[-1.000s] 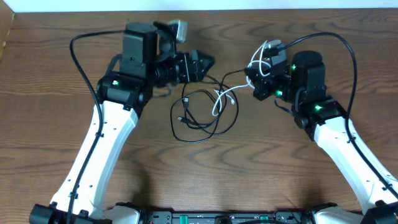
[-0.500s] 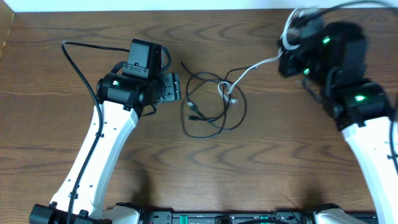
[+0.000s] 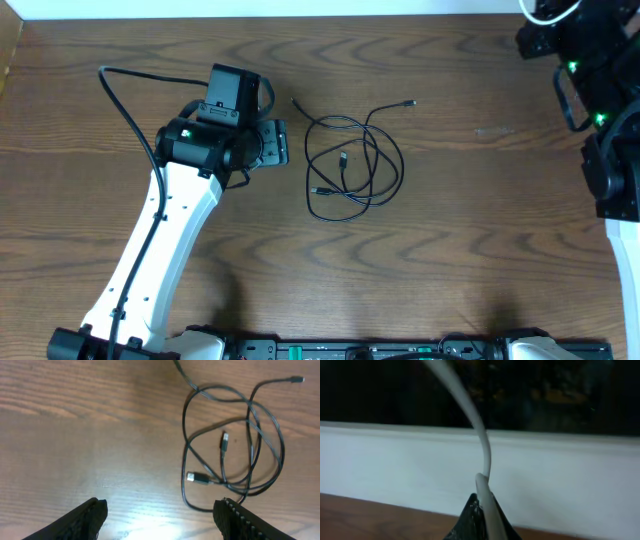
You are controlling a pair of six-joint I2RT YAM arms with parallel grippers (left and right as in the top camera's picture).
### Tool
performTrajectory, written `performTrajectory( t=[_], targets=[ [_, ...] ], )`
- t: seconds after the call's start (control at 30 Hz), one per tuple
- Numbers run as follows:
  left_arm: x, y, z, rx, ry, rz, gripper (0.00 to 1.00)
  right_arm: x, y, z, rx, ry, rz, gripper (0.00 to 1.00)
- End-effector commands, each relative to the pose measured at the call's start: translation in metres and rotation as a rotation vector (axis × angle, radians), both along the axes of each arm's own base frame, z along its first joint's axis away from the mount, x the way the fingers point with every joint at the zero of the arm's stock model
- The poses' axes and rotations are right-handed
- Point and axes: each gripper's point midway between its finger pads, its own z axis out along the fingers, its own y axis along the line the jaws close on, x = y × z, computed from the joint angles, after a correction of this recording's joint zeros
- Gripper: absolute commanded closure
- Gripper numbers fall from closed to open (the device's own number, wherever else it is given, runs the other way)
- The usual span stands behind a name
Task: Untangle cables
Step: 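Pull the white cable with the right gripper to the table's right edge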
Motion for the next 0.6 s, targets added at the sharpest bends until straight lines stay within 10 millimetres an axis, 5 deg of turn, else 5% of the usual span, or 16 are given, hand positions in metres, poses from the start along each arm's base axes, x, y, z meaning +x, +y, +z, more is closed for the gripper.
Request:
performTrajectory(
  t=[0.0,0.1,0.2,0.4,0.57],
  targets=[
    [-0.005,0.005,-0.005,0.026,0.024,-0.006,0.26,0.007,-0.049,-0.017,-0.023,0.070,-0.211,0.99],
    [-0.011,0.007,-0.009,0.034,0.053,-0.006,0.26,0.016,-0.120,-0.087,-0.066,0.319,-0.443,0.99],
    [-0.014,0.008,-0.012,0.039,0.071,-0.006,0.25,0.020,-0.166,-0.125,-0.063,0.438,-0.540,0.99],
    [-0.018,0.009,-0.014,0.043,0.087,-0.006,0.26,0.010,-0.272,-0.186,-0.011,0.604,-0.757,0.99],
    [-0.018,0.009,-0.014,0.043,0.089,-0.006,0.26,0.001,-0.315,-0.216,0.021,0.674,-0.838,0.99]
  ],
)
